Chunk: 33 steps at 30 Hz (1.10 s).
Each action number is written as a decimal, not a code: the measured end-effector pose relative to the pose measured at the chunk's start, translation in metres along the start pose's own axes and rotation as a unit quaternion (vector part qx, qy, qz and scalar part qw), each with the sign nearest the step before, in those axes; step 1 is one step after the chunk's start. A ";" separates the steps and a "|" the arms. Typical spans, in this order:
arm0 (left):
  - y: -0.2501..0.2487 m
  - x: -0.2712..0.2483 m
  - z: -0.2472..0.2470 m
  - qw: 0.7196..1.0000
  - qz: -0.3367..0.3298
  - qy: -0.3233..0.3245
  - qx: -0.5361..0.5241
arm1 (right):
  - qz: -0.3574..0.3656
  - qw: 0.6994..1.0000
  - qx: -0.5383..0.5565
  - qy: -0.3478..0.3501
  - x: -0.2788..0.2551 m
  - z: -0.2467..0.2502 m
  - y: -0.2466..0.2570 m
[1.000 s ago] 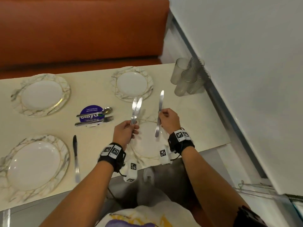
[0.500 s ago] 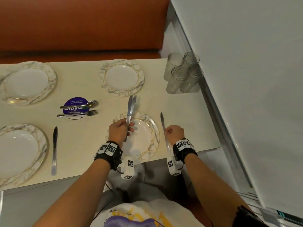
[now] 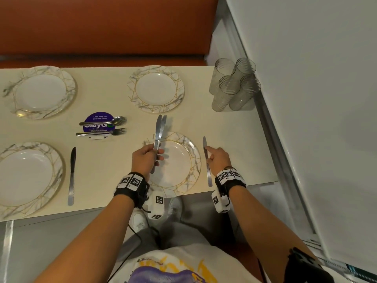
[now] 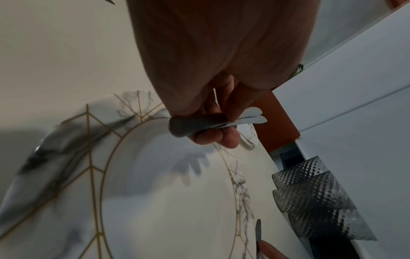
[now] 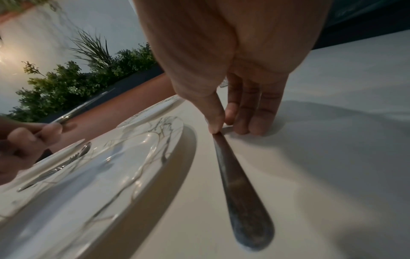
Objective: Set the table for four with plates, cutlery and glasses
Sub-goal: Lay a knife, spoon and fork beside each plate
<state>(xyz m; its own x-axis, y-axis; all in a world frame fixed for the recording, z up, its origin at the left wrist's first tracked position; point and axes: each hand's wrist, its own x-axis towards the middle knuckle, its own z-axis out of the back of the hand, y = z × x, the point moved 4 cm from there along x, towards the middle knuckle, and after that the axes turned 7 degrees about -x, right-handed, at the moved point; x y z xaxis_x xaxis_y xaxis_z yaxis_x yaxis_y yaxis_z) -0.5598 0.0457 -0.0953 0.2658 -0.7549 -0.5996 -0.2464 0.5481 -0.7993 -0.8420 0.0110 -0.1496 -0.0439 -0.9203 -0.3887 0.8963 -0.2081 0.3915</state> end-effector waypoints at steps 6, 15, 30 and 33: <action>-0.001 -0.001 0.002 1.000 -0.002 -0.001 -0.007 | 0.005 1.000 0.001 0.005 -0.003 -0.002 0.006; -0.003 -0.003 0.001 1.000 -0.004 0.008 0.018 | 0.015 1.000 0.000 -0.025 -0.007 0.006 0.012; -0.031 -0.010 0.054 0.996 -0.041 0.082 0.003 | 0.098 0.969 0.211 -0.082 0.007 0.052 0.206; -0.041 -0.014 0.082 0.993 -0.050 0.108 0.008 | 0.097 0.969 0.226 -0.020 -0.004 0.043 0.249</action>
<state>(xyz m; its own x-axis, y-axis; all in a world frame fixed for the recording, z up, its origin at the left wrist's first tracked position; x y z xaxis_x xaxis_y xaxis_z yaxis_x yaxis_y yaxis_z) -0.4764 0.0629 -0.0574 0.0809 -0.8651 -0.4950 -0.2130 0.4701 -0.8565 -0.6377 -0.0516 -0.0150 0.0806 -0.9671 -0.2415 0.6053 -0.1450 0.7827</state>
